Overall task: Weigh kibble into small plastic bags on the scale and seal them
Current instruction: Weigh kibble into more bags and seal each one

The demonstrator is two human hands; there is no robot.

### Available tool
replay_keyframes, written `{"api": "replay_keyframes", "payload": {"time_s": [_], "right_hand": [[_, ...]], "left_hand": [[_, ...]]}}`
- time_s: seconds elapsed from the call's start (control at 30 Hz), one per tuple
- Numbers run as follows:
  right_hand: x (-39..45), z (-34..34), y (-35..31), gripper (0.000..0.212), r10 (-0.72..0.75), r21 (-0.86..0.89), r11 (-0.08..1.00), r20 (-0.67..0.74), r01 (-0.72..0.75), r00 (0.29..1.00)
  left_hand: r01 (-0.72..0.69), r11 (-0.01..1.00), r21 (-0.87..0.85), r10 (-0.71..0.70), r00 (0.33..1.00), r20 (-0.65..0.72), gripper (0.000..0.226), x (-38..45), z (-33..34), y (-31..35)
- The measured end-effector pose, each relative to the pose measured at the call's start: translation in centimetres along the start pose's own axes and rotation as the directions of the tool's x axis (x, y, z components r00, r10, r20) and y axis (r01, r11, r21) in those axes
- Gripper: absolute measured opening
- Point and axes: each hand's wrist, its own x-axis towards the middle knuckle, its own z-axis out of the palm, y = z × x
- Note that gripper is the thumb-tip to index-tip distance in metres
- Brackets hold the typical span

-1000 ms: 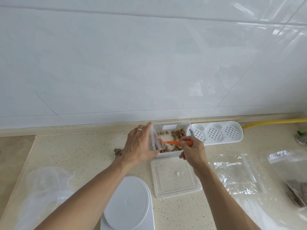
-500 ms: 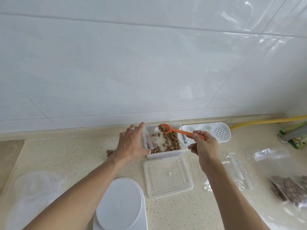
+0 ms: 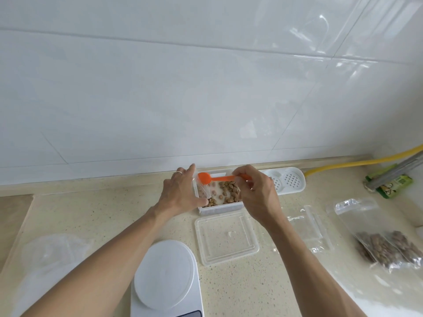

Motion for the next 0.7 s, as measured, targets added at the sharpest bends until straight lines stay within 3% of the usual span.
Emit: {"api": "replay_keyframes", "payload": {"time_s": [0.13, 0.23, 0.37, 0.47, 0.7], "right_hand": [[-1.6, -1.9, -1.7, 0.019, 0.068, 0.102, 0.993, -0.127, -0.056, 0.990], [-3.2, -3.3, -2.6, 0.016, 0.215, 0.270, 0.952, -0.251, -0.145, 0.944], [-5.8, -5.4, -1.9, 0.012, 0.472, 0.533, 0.802, -0.288, -0.270, 0.833], [-9.1, -6.7, 0.5, 0.010, 0.639, 0.676, 0.665, -0.294, -0.318, 0.710], [-20.4, -2.8, 6.9, 0.010, 0.873, 0.773, 0.402, -0.162, -0.491, 0.459]], "left_hand": [[-0.042, 0.998, -0.037, 0.041, 0.999, -0.036, 0.106, -1.7, -1.1, 1.1], [-0.080, 0.997, -0.022, 0.079, 0.996, -0.043, 0.106, -3.3, -1.8, 2.7], [-0.139, 0.990, 0.007, 0.139, 0.990, -0.026, 0.120, -5.9, -2.5, 5.1], [-0.198, 0.978, 0.065, 0.200, 0.980, -0.021, 0.111, -7.6, -1.8, 6.4], [-0.369, 0.922, 0.119, 0.369, 0.929, 0.022, 0.105, -11.9, 0.8, 9.0]]}}
